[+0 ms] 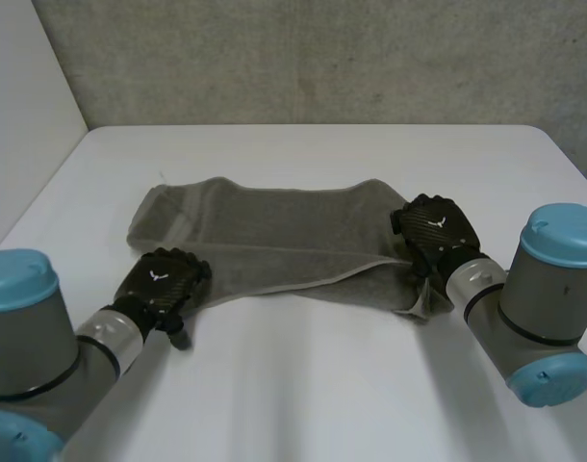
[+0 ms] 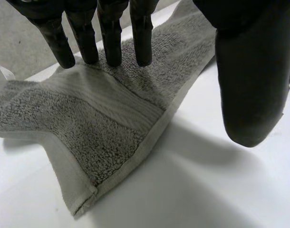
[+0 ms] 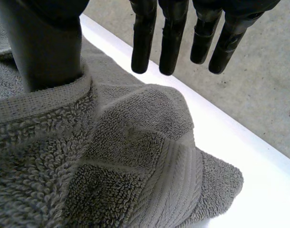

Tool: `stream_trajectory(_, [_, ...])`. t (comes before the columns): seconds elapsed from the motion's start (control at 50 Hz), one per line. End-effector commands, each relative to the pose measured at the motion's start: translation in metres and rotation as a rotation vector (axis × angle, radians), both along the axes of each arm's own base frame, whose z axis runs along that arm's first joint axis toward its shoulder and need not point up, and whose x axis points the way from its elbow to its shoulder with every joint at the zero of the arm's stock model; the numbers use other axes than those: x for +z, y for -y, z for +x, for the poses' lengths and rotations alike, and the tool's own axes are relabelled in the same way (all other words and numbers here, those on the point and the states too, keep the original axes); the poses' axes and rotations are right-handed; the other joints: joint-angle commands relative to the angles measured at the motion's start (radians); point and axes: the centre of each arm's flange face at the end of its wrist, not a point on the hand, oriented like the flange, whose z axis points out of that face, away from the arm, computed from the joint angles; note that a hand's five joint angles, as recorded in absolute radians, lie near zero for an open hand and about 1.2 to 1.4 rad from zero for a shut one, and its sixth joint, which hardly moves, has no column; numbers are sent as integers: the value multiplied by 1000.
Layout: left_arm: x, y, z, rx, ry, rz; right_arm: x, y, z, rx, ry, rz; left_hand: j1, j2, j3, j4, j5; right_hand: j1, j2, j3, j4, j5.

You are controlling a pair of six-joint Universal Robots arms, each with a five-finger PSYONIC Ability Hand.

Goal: Fold the towel.

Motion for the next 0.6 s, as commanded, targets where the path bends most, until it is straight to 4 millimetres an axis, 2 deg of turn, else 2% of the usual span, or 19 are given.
stream_trajectory(0.02, [-11, 23, -3, 40, 23, 1, 1, -2, 0, 1, 0, -1, 14, 15, -51, -59, 3, -56, -70, -42, -76, -29])
stream_trajectory(0.24, [-9, 50, -7, 82, 24, -48, 1, -4, -1, 4, -5, 0, 8, 9, -51, -59, -3, -68, -82, -42, -76, -41])
stream_trajectory(0.42, [-6, 62, -11, 81, 17, -77, 0, -6, -1, 7, -8, 3, 64, 65, -51, -59, 52, -86, -99, -42, -76, -58])
stream_trajectory(0.48, [-8, 65, -12, 75, 31, -88, 0, -6, -1, 7, -8, 3, 149, 150, -51, -59, 138, -86, -99, -42, -76, -58])
stream_trajectory(0.5, [-9, 66, -12, 68, 44, -93, 0, -6, -1, 7, -8, 3, 277, 278, -51, -59, 265, -86, -99, -42, -76, -58])
stream_trajectory(0.52, [-9, 66, -12, 68, 44, -93, 0, -6, -1, 7, -8, 3, 278, 279, -51, -59, 267, -80, -94, -42, -76, -53])
stream_trajectory(0.56, [-11, 69, -11, 60, 71, -106, 1, -5, -1, 5, -8, 2, 523, 524, -51, -59, 512, -71, -85, -42, -76, -44])
stream_trajectory(0.58, [-11, 69, -11, 60, 71, -106, 1, -5, -2, 2, -8, 2, 525, 525, -51, -59, 513, -59, -73, -42, -76, -32])
stream_trajectory(0.6, [-11, 70, -10, 60, 77, -110, 1, -5, -2, 2, -8, 2, 618, 618, -51, -59, 606, -59, -73, -42, -76, -32])
